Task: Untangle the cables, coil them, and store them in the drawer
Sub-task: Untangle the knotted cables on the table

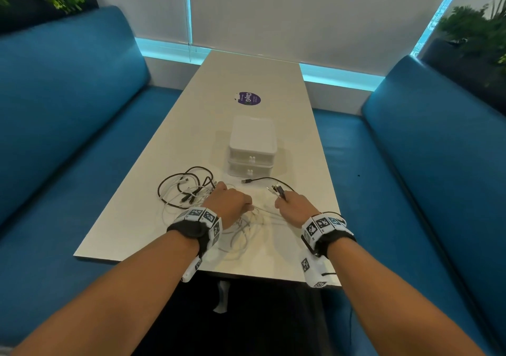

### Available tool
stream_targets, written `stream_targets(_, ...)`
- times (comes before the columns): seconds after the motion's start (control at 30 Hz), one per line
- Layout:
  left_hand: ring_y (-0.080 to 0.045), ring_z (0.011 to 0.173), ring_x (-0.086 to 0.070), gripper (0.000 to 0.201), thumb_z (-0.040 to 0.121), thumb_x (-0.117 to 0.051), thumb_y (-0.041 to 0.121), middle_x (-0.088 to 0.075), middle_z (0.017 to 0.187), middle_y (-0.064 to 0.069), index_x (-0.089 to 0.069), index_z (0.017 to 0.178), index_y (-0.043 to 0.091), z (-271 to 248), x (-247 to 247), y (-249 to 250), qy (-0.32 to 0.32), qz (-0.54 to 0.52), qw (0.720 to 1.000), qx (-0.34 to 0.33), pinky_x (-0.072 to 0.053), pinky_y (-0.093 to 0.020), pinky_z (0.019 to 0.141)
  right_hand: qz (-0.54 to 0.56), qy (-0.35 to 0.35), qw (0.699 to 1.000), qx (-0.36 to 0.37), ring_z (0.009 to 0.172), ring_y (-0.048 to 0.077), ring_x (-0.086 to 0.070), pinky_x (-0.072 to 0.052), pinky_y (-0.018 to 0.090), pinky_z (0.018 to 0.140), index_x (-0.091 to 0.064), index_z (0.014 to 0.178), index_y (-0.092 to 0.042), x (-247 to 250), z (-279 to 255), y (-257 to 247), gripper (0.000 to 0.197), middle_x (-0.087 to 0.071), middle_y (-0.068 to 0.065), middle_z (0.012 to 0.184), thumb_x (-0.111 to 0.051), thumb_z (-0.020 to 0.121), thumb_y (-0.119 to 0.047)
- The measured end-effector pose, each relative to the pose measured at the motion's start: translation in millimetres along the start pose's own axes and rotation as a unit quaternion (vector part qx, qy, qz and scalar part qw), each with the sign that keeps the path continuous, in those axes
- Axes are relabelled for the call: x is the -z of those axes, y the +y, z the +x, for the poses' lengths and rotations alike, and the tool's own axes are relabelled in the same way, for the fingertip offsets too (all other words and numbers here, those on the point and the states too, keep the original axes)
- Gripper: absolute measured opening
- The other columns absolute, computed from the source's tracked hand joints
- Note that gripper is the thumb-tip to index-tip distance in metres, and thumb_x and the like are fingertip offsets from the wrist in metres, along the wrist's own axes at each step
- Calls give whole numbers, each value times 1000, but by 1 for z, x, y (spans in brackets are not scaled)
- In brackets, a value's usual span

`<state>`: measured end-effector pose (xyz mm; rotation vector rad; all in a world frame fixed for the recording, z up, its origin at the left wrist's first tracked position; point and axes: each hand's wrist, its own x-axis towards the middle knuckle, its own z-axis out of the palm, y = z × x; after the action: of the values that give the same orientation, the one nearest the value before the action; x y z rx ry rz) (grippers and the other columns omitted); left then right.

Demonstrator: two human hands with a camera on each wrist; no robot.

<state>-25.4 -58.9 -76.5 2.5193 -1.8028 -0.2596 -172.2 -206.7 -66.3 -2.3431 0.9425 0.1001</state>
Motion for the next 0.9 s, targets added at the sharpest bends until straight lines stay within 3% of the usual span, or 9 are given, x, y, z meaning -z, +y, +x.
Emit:
stream_targets(0.1, -22, 73, -49, 32, 107, -37, 39, -72, 87, 2, -62, 94, 24, -1, 2, 6, 10, 16, 1000, -11, -28, -37, 96, 39, -31, 999, 9, 94, 24, -58, -42, 33, 78, -63, 107, -15, -2, 3, -5, 27, -60, 5, 102, -37, 100, -22)
stream_targets(0.17, -23, 75, -47, 31, 107, -38, 39, -73, 93, -1, -65, 100, 24, -1, 2, 12, 12, 29, 999, -20, -29, -36, 95, 87, -42, 995, 16, 78, 21, -58, -45, 31, 70, -61, 100, -18, -4, 6, -9, 25, -58, 1, 87, -36, 99, -19)
stream_targets(0.23, -24, 76, -51, 33, 107, -37, 38, -73, 93, -2, -66, 103, 22, 0, 2, 18, 17, 36, 999, -28, -32, -35, 94, 177, -42, 983, 19, 61, 19, -57, -47, 31, 60, -56, 97, -15, -6, 5, -14, 22, -56, 3, 74, -34, 100, -18)
stream_targets(0.37, -29, 92, -62, 30, 108, -36, 31, -71, 98, -4, -64, 112, 22, 2, 4, 27, 41, 57, 997, -34, -37, -33, 85, 321, -32, 947, 3, 58, 21, -57, -49, 32, 59, -51, 101, -12, -7, 3, -27, 19, -58, 5, 69, -32, 101, -16)
stream_targets(0.47, -31, 88, -64, 30, 107, -37, 33, -71, 97, -8, -64, 114, 21, 5, 4, 25, 38, 37, 999, -12, -39, -32, 76, 205, 7, 978, 35, 68, 16, -56, -44, 31, 68, -57, 96, -19, -13, 8, -33, 23, -60, 0, 82, -36, 102, -25)
stream_targets(0.6, -29, 83, -65, 28, 105, -39, 33, -72, 96, -6, -66, 109, 22, 5, -2, 16, 47, -31, 998, 11, -51, -43, 79, 81, 23, 994, 63, 88, 26, -61, -41, 34, 72, -61, 97, -13, -24, 10, -32, 32, -66, 8, 97, -36, 103, -34)
stream_targets(0.73, -27, 88, -65, 29, 106, -40, 33, -70, 97, -3, -66, 107, 20, 4, -8, 9, 63, -42, 997, 8, -45, -38, 82, 99, 0, 991, 91, 71, 21, -59, -46, 37, 70, -65, 86, -6, -28, 8, -25, 35, -66, 6, 80, -42, 100, -29)
stream_targets(0.8, -24, 91, -62, 26, 107, -40, 32, -63, 94, 2, -63, 105, 22, 3, -10, 7, 64, -31, 997, 5, -36, -36, 86, 139, -16, 986, 87, 56, 16, -47, -39, 31, 59, -66, 79, -9, -25, 6, -17, 34, -55, -1, 63, -48, 98, -31)
stream_targets(0.9, -20, 97, -56, 26, 107, -37, 34, -56, 97, 6, -61, 108, 25, 1, -12, 4, 66, -15, 998, 1, -32, -37, 94, 139, -32, 987, 79, 53, 15, -41, -33, 28, 55, -68, 81, -13, -21, 3, -7, 33, -48, -3, 59, -55, 96, -38)
